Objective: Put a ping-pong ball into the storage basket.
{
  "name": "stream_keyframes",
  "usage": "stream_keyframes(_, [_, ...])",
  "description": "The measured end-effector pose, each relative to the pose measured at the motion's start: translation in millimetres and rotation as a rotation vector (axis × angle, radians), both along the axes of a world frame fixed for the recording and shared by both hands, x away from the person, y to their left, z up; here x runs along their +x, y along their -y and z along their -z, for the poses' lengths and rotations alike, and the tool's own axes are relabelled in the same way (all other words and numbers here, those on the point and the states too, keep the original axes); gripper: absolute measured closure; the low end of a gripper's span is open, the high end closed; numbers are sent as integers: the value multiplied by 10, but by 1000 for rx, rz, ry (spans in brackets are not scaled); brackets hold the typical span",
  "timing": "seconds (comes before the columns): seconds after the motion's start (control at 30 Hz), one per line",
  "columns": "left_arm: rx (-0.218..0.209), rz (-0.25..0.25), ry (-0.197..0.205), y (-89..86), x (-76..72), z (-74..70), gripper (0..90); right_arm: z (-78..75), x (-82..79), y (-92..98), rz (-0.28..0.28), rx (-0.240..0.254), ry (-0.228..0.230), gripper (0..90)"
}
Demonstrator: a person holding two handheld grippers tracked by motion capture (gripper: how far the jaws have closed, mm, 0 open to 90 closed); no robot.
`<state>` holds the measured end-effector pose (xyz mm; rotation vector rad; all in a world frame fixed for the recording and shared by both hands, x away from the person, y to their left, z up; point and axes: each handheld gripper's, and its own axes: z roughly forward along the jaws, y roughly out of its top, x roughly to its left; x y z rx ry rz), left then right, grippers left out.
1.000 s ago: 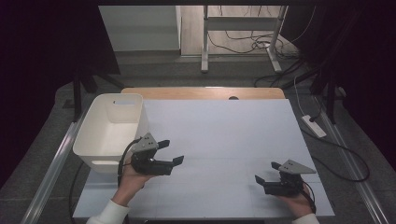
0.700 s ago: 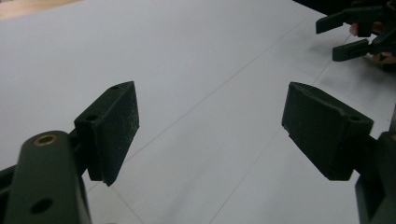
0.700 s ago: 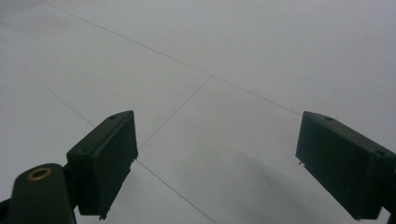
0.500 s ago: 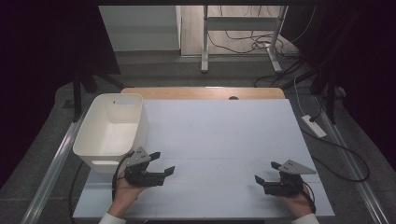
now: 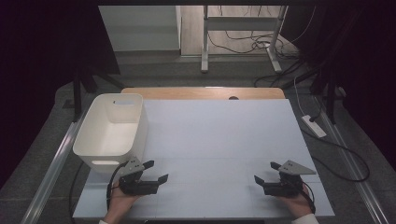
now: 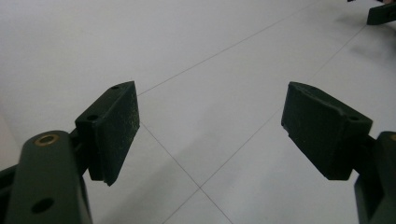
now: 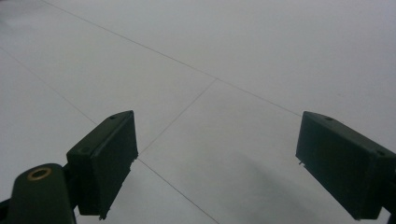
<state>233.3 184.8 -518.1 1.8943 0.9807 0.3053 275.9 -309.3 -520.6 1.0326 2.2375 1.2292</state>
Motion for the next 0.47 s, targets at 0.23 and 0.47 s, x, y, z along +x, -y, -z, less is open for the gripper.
stream_keyframes(0.23, [-3, -15, -4, -32, -11, 2, 197, -4, -5, -4, -11, 2, 3, 126])
stream_keyframes(0.47, [3, -14, -7, -14, 12, 7, 196, -5, -11, 7, -16, 7, 4, 126])
